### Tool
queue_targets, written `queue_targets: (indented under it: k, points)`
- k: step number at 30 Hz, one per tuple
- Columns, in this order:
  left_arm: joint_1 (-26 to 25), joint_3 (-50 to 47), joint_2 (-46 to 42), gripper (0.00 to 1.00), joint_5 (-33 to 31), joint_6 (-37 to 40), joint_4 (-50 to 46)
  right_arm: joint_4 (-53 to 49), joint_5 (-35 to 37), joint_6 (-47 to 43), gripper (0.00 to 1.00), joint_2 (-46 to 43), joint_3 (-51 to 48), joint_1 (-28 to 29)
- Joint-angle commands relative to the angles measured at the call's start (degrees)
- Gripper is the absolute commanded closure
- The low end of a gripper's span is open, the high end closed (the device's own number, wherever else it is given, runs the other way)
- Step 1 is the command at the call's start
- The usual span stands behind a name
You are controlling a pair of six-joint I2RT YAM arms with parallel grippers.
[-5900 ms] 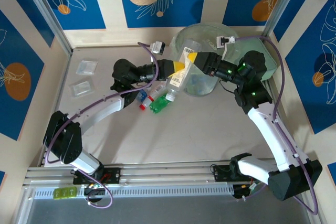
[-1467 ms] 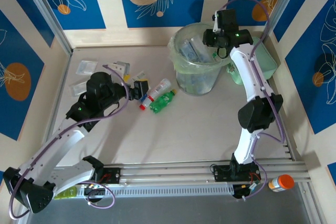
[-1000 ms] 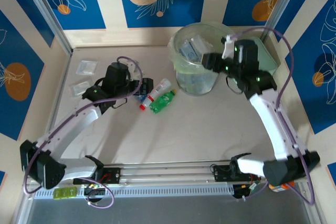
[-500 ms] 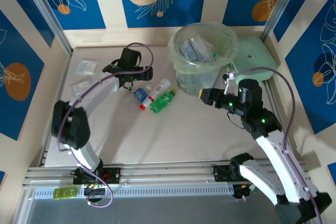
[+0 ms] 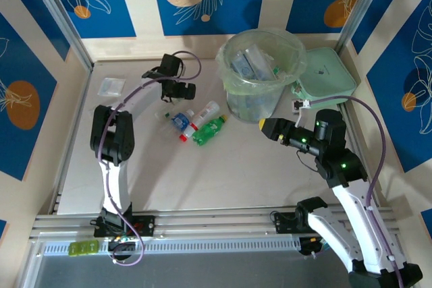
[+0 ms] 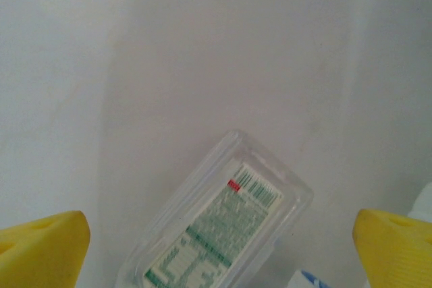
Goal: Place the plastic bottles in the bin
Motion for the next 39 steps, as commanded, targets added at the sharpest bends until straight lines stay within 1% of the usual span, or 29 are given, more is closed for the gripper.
queue_targets:
  k: [1, 5, 9, 13, 15, 18, 21, 24, 26, 29, 31, 32, 33, 39]
  points:
    - [0.6, 3.9, 4.0, 0.01, 2.7, 3.6, -4.8, 1.4, -3.5, 0.9, 0.36, 0.1, -0.8, -1.0]
    - [0.9, 5.3, 6.6, 0.01, 2.6, 4.5, -6.2, 2.1, -4.4, 1.1, 0.36, 0.7, -1.6, -2.0]
    - [2.0, 5.2, 7.7, 0.01, 1.7, 3.2, -5.7, 2.9, -5.2, 1.6, 0.36, 1.2, -2.1, -2.5]
    - [3.4, 4.8, 8.3, 0.00, 3.1, 1.7, -4.9, 3.3, -5.5, 1.6, 0.36, 2.3, -2.0, -2.4]
    - [4.0, 4.8, 8.6, 0.01, 3.7, 1.6, -4.8, 3.5, -5.4, 1.6, 0.36, 3.0, -1.7, -2.5]
    - [5.0, 4.8, 9.2, 0.01, 2.8, 1.1, -5.1, 4.0, -5.7, 1.7, 0.36, 3.9, -1.1, -2.4]
    - [6.5, 3.9, 9.3, 0.04, 3.6, -0.2, -4.8, 4.3, -5.7, 1.7, 0.36, 4.6, -0.7, -2.4]
    - [7.7, 2.3, 8.7, 0.11, 5.6, -1.3, -3.2, 4.6, -5.7, 1.7, 0.36, 5.2, -0.8, -2.4]
    - [7.9, 1.7, 8.6, 0.18, 7.2, -1.8, -2.4, 5.0, -5.7, 1.6, 0.36, 5.6, -1.1, -2.4]
    - [8.0, 1.6, 8.5, 0.33, 8.1, -2.1, -1.9, 5.0, -5.1, 2.0, 0.36, 5.7, -1.4, -2.3]
    - [8.0, 1.7, 8.4, 0.43, 6.8, -2.4, -2.0, 5.6, -5.8, 2.8, 0.36, 5.5, -1.0, -2.4]
    - [8.1, 1.8, 8.3, 0.46, 6.1, -2.4, -2.2, 5.5, -5.9, 2.9, 0.36, 5.5, -0.4, -2.3]
    - [8.2, 1.8, 8.1, 0.48, 5.6, -2.3, -2.4, 5.1, -5.8, 2.8, 0.37, 5.5, 0.4, -2.1]
    - [8.5, 1.4, 3.6, 0.52, 4.6, -3.2, -2.2, 2.0, -4.1, 1.4, 0.37, 5.4, 4.1, -0.6]
